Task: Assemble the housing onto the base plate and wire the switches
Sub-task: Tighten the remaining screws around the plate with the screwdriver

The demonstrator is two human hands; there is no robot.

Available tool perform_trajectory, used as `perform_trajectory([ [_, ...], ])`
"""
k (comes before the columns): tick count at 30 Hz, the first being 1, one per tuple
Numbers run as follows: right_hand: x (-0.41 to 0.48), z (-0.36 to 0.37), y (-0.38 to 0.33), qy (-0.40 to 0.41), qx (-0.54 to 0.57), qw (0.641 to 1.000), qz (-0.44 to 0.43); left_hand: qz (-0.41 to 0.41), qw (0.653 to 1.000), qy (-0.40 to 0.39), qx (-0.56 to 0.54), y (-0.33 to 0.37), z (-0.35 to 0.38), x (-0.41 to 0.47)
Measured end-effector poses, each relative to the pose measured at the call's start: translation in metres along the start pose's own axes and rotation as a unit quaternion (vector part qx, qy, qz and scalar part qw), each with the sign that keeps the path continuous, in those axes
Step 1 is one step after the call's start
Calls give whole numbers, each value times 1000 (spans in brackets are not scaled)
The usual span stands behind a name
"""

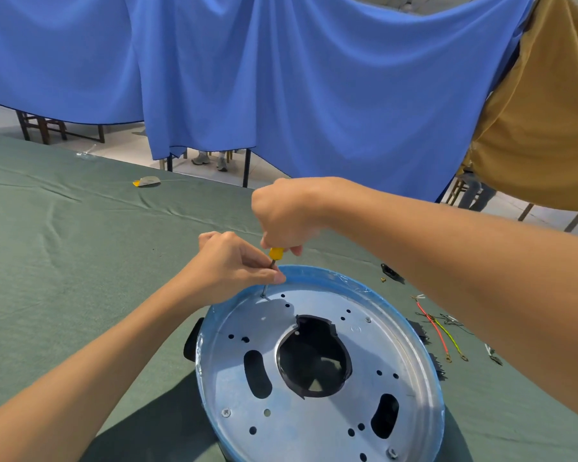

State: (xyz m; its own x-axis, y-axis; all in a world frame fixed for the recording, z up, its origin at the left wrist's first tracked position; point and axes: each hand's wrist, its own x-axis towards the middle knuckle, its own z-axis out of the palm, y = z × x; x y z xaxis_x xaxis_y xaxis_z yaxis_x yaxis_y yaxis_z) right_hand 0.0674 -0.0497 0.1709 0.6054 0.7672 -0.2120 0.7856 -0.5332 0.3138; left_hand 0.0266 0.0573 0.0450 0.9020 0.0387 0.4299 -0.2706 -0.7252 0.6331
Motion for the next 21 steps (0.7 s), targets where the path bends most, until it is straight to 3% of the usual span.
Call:
perform_trajectory([
  [5, -3, 5, 4, -40, 69, 996, 48, 23, 1000, -4, 7, -1, 4, 2],
  [10, -13, -7, 12, 19, 76, 996, -40, 51, 998, 7, 36, -11, 5, 1],
  [14, -11, -9, 11, 18, 21, 997, -75, 55, 997, -15, 48, -16, 4, 3],
  [18, -2, -5, 1, 9, -13, 998, -63, 70, 996, -35, 53, -17, 0, 3],
  [21, 4, -8, -5, -32, 66, 997, -25, 70, 996, -43, 44, -17, -4, 2],
])
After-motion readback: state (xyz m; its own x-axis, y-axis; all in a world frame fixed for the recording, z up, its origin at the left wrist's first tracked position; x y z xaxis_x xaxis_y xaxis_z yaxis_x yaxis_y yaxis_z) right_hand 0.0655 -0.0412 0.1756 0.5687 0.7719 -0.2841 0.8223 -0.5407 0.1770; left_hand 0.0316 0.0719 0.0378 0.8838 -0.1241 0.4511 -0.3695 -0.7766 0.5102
